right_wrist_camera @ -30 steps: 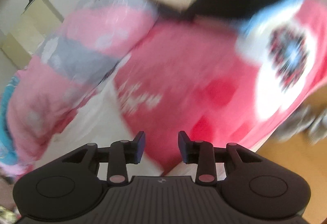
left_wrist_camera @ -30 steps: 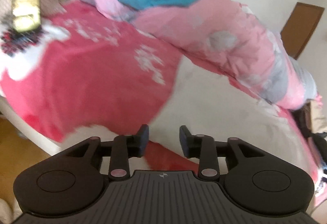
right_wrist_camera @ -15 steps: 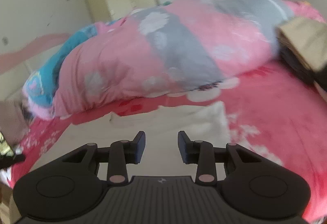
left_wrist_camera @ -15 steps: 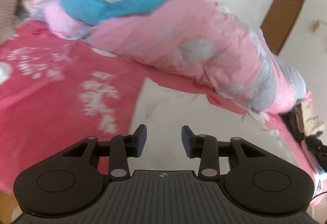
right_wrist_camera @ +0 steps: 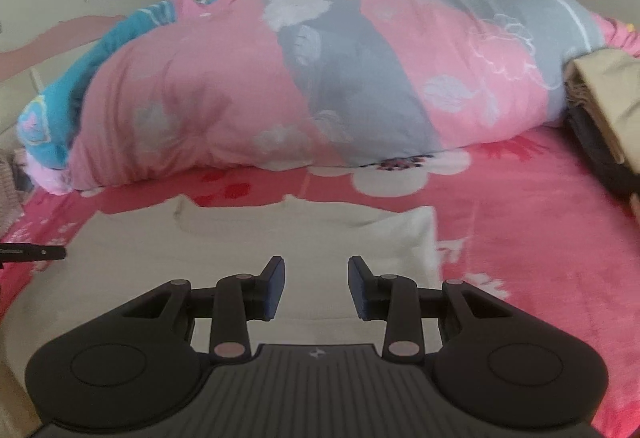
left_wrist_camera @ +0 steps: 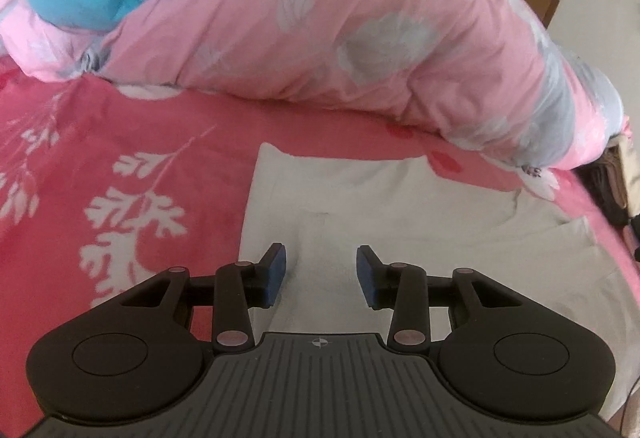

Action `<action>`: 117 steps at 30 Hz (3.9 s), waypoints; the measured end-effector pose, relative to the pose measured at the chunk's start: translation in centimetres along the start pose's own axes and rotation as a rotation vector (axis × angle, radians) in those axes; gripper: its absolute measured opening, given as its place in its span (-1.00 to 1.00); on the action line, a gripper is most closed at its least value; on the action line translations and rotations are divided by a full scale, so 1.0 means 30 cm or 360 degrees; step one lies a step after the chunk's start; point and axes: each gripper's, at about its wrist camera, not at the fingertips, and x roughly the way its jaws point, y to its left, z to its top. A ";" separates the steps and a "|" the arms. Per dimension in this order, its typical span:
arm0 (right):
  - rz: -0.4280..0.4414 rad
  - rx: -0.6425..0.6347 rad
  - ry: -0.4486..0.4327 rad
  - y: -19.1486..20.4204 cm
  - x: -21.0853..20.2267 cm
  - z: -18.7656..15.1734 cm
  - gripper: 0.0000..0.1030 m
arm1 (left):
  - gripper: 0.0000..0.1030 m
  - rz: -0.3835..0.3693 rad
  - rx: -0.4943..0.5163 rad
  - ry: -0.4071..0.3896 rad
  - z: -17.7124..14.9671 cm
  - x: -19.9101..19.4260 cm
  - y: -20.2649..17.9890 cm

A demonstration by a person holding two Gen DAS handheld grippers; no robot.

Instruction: Fold clothes

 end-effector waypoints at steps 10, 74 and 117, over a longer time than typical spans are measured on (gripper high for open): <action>-0.0040 -0.0074 0.0073 -0.131 0.054 0.003 -0.28 | -0.25 -0.0008 0.0027 0.0065 0.023 0.070 0.014; 0.0351 0.0196 0.0297 -0.293 0.270 0.017 -0.38 | -0.20 -0.0273 0.0014 0.0119 0.066 0.118 0.087; -0.0197 -0.0509 -0.0355 0.000 0.065 0.164 -0.95 | -0.90 0.0062 0.0329 -0.0405 0.176 -0.003 -0.103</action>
